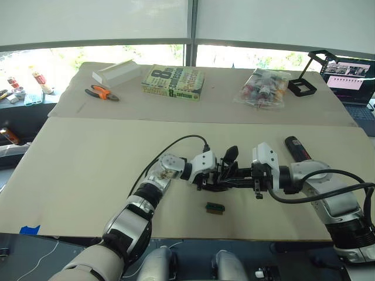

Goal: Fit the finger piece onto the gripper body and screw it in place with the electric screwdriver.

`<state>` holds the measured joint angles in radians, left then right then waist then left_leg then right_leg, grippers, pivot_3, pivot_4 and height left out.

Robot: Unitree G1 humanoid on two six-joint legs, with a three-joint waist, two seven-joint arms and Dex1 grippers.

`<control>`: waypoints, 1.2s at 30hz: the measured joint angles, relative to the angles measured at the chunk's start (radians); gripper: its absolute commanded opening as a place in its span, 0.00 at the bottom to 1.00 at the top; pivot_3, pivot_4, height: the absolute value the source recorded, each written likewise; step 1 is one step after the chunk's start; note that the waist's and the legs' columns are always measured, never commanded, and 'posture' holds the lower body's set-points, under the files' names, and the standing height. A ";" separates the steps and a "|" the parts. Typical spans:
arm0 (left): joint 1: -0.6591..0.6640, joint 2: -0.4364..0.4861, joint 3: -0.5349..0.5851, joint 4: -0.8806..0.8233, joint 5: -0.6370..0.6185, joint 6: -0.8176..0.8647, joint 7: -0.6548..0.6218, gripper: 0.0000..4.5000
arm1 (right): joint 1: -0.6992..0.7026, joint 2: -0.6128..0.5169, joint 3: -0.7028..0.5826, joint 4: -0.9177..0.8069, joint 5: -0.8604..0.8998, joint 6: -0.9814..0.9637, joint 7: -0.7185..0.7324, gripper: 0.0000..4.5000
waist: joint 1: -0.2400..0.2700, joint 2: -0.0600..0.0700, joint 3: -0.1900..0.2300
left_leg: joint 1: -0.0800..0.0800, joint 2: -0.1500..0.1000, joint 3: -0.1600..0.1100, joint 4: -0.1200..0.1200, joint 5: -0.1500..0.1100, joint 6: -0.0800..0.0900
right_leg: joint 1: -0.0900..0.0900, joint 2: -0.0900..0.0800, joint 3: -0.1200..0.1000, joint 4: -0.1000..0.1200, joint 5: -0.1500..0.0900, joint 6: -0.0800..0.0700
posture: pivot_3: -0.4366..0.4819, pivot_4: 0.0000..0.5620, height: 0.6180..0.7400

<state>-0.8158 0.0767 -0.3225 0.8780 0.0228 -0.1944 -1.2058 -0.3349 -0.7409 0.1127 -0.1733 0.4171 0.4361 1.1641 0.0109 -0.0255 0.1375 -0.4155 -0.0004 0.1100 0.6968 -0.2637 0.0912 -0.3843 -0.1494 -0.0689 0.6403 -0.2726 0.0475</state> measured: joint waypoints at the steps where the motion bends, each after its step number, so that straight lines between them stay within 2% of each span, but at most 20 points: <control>1: 0.000 0.000 0.000 0.000 0.000 0.000 0.000 0.52 | 0.000 0.000 0.000 -0.002 -0.001 0.000 0.000 0.08 | 0.000 0.000 0.000 | 0.000 0.000 0.000 0.000 0.000 0.000 | 0.000 0.000 0.000 0.000 0.000 0.000 | 0.48 0.27 1.00; 24: 0.000 -0.004 0.000 0.001 0.004 -0.001 0.002 0.52 | 0.014 -0.011 0.005 0.010 -0.010 -0.055 0.005 0.08 | 0.001 0.000 0.000 | 0.000 0.000 0.000 -0.001 0.000 0.000 | 0.000 -0.001 0.000 -0.001 0.000 0.000 | 0.48 0.27 1.00; 30: 0.000 0.001 0.006 0.001 0.003 -0.001 -0.002 0.52 | 0.010 0.028 -0.009 0.003 0.002 -0.053 -0.002 0.08 | 0.000 0.000 0.000 | -0.001 0.000 0.001 -0.001 0.000 0.000 | 0.000 -0.001 -0.001 -0.001 0.000 0.000 | 0.48 0.27 1.00; 31: 0.000 0.001 0.009 0.001 0.003 -0.001 -0.002 0.52 | 0.010 0.041 -0.014 -0.002 0.006 -0.054 -0.014 0.31 | -0.001 0.000 0.000 | -0.002 0.000 0.001 -0.002 0.000 -0.001 | 0.000 -0.001 -0.001 0.000 0.000 -0.001 | 0.48 0.27 1.00; 36: 0.000 -0.009 0.009 -0.002 0.003 -0.008 -0.001 0.52 | -0.009 0.061 -0.055 -0.050 0.038 -0.059 -0.039 0.70 | 0.005 0.001 0.001 | -0.007 0.000 0.001 -0.001 0.001 0.000 | -0.003 -0.001 -0.003 -0.001 0.001 -0.001 | 0.48 0.27 1.00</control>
<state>-0.8159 0.0679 -0.3133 0.8764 0.0258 -0.2020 -1.2070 -0.3437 -0.6802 0.0580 -0.2230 0.4547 0.3770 1.1250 0.0155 -0.0247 0.1382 -0.4226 -0.0007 0.1109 0.6955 -0.2631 0.0908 -0.3878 -0.1499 -0.0724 0.6392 -0.2720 0.0469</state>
